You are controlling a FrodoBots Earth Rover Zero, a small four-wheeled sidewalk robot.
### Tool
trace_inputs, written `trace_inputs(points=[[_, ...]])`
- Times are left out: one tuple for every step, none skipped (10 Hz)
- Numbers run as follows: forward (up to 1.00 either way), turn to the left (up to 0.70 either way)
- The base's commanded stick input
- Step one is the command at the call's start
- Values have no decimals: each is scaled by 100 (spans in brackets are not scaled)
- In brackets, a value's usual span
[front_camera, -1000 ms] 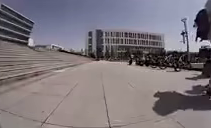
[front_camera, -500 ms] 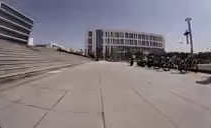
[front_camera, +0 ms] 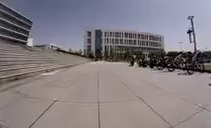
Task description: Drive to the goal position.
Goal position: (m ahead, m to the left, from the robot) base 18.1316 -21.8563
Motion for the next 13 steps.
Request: trace_inputs(points=[[100, 0], [100, 0], [100, 0], [100, 0], [100, 0], [100, 0], [100, 0], [100, 0], [100, 0], [100, 0], [100, 0], [100, 12], [100, 37]])
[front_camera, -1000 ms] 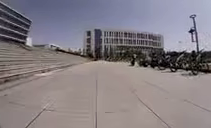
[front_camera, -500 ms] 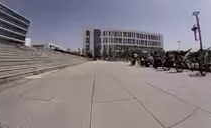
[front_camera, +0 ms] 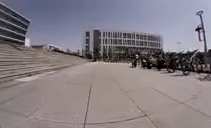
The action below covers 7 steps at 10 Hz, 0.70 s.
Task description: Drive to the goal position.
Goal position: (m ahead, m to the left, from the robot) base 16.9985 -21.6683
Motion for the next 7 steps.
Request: trace_inputs(points=[[100, 25], [100, 13], [100, 4], [100, 0], [100, 0], [100, 0], [100, 0]])
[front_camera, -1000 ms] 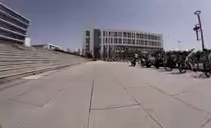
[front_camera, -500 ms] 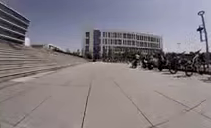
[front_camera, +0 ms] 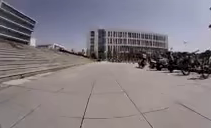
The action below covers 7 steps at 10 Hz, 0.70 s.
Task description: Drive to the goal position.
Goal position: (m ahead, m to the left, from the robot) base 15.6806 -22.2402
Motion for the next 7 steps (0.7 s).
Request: trace_inputs(points=[[100, 0], [100, 0], [100, 0], [100, 0], [100, 0], [100, 0], [100, 0]])
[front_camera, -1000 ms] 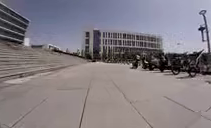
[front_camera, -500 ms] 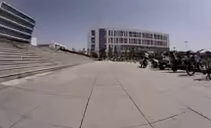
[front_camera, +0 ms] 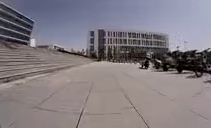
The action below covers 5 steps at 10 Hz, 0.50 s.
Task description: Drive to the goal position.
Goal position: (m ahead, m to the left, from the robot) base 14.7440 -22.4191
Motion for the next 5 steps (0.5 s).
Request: trace_inputs(points=[[100, 0], [100, 0], [100, 0], [100, 0], [100, 0]])
